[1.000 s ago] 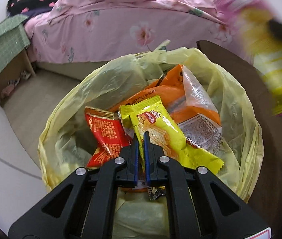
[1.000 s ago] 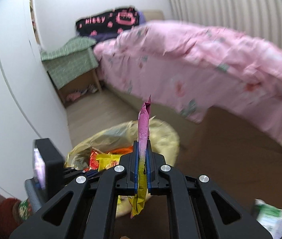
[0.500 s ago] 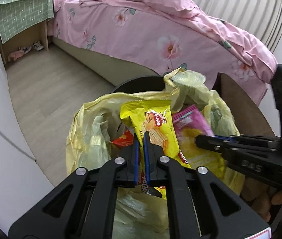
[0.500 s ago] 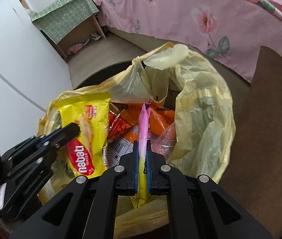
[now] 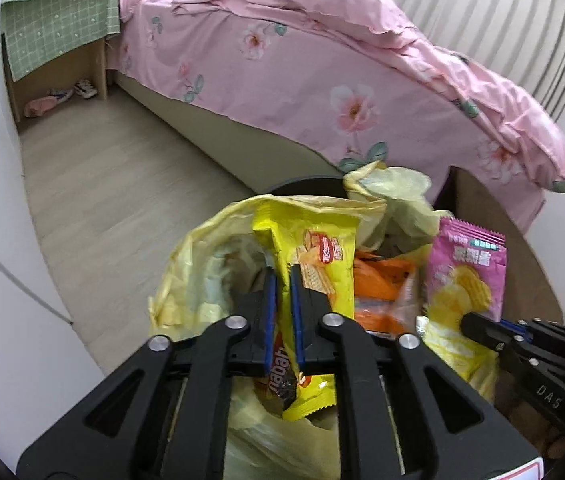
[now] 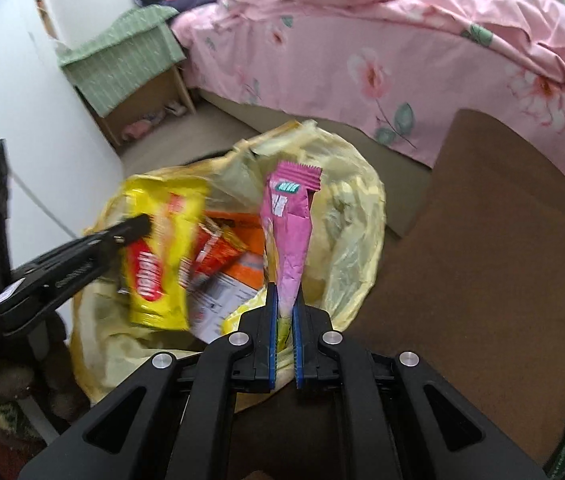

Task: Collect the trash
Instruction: 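Carry both packets into the yellow bag and open both grippers, then move the left gripper back to the table toward a blue wrapper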

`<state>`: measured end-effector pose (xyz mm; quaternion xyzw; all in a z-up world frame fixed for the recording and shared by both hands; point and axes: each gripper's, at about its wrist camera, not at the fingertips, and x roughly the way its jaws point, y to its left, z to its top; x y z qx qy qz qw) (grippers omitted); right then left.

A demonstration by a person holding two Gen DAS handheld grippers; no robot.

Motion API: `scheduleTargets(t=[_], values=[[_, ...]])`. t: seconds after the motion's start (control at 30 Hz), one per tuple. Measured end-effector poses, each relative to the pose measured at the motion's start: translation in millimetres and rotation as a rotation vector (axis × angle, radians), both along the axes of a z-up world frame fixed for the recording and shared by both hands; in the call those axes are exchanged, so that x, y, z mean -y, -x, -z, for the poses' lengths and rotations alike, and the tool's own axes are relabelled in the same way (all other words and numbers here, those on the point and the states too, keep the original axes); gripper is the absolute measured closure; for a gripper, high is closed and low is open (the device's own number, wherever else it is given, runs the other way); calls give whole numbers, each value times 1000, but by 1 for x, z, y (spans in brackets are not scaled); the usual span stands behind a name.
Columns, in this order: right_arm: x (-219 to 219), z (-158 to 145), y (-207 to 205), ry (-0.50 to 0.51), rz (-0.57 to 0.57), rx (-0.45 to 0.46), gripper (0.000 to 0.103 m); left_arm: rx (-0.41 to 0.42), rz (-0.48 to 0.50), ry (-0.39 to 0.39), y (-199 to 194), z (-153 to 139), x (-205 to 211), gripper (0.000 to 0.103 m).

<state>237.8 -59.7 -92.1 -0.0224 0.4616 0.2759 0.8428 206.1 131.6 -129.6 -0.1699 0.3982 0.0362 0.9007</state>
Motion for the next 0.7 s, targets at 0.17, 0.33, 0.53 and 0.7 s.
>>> scheduleTargets(t=[0.17,0.33,0.53,0.7], values=[[3,-10,9,-71,-54,27,73,31,34,51,9,-12,4,65],[10,-26,20,-113,-47,60,68,76,-20,75,24,-34,-2,61],[44,-63,46,-147,31,149,67,171,-17,22,45,-75,5,57],[85,-95,77,-142,88,266,63,212,65,23,58,-89,24,57]])
